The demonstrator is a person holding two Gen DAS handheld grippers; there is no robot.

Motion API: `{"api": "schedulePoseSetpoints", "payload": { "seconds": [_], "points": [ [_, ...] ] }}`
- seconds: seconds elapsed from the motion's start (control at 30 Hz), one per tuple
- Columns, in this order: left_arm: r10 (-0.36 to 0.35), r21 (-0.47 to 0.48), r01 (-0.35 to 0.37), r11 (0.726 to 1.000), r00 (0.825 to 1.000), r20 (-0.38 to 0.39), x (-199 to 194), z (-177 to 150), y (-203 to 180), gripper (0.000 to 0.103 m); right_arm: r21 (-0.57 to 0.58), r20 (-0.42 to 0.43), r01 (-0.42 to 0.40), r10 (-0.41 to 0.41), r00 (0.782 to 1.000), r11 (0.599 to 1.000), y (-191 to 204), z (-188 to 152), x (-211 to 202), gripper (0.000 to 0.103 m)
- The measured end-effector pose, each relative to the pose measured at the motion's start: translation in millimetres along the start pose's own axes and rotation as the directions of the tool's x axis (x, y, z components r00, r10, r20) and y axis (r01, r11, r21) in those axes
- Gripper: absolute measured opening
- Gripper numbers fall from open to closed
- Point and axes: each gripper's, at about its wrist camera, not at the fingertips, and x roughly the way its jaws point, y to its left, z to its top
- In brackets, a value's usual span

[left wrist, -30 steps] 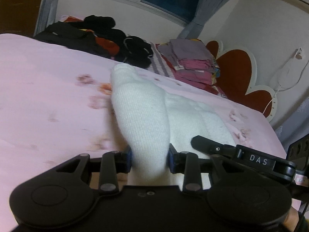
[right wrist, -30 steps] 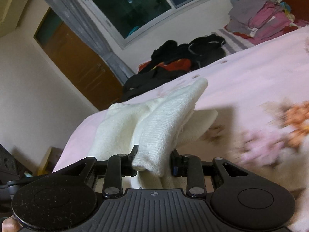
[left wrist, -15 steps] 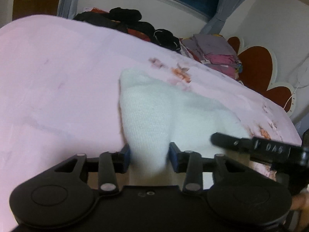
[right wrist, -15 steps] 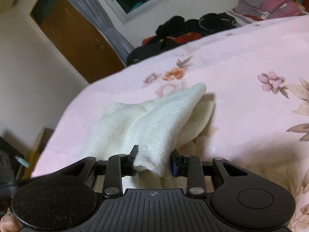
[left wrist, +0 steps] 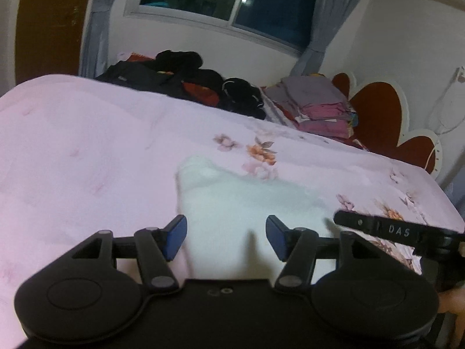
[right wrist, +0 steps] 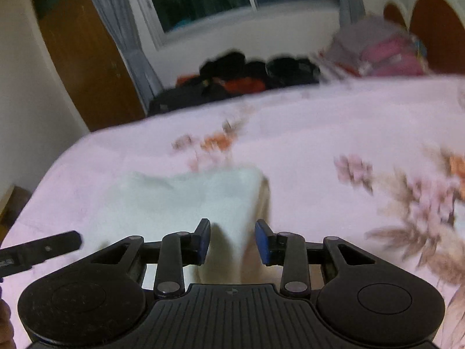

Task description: Fold small clothes

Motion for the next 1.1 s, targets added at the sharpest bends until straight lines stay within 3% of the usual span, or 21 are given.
{"api": "schedulePoseSetpoints", "payload": {
  "seconds": [0.17,0.3,0.53,0.73,1.1],
  "points": [
    [0.012,0.03,-0.01,0.999,0.999,-0.048,32,2,-9,0.059,-0.068,-0.008,-0.01,0.01,1.0,0.998,24,10,27,0.035],
    [0.063,0.072,-0.056,0.996,0.994,-0.093,49,-4,-10,0.058,-0.042,-0.084,0.023,-0.026,0.996,0.999,19,7,59,0.035],
    [0.062,0.074,-0.054,0.996,0.993,-0.103,48,-3,-11,0.059,-0.023,-0.143,0.078,-0.081,0.986,0.997,6,8,91,0.035],
    [0.044,0.029,-0.042,0.999,0.994,-0.103,31,-2,-7,0.059,-0.006,-0.1,0.055,-0.055,0.993,0.998,7,6,52,0.035],
    [0.006,0.089,0.003,0.996,0.995,-0.1,-20,-28,-25,0.06,-0.059,-0.071,0.033,-0.037,0.997,0.998,24,-37,-28,0.035]
  ]
}}
